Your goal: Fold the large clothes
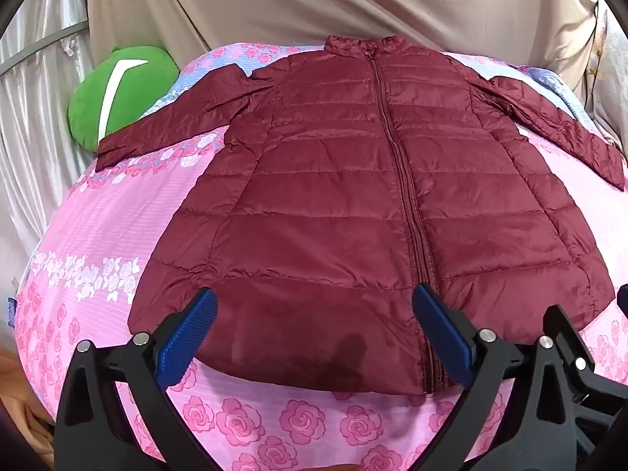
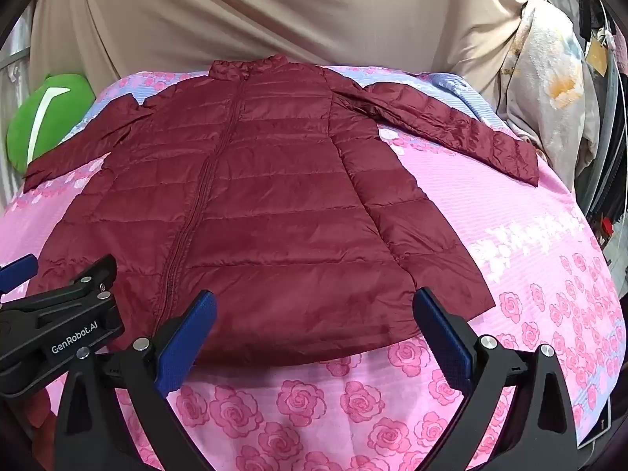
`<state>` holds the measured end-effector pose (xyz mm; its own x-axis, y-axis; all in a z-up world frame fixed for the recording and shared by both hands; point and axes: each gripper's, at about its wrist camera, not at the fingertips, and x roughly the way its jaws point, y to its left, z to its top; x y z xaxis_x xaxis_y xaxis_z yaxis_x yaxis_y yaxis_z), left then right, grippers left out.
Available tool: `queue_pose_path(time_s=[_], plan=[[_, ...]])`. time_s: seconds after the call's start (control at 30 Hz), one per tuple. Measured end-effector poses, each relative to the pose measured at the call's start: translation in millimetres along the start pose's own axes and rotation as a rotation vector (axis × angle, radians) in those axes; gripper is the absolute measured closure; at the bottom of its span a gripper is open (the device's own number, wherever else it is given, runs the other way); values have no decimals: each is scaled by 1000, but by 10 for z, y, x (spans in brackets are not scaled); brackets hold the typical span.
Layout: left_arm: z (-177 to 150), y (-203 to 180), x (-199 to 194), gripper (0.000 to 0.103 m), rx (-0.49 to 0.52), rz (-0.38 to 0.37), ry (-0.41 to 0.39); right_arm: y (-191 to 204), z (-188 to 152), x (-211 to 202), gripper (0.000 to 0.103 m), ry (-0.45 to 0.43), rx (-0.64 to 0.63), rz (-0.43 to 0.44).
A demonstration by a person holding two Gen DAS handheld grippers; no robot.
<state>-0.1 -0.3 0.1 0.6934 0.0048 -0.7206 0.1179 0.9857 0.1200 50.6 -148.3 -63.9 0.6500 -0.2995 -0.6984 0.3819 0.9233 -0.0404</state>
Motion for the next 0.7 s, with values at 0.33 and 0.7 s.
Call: queue_pose_path(time_s=[0.33,0.7], plan=[[-2,5,1,8,-3,-1,1,-4,-13,-12,5,-2,2,3],[-36,3,-25,8,0,3,-2,-15,-20,-24,5,-4,3,2]])
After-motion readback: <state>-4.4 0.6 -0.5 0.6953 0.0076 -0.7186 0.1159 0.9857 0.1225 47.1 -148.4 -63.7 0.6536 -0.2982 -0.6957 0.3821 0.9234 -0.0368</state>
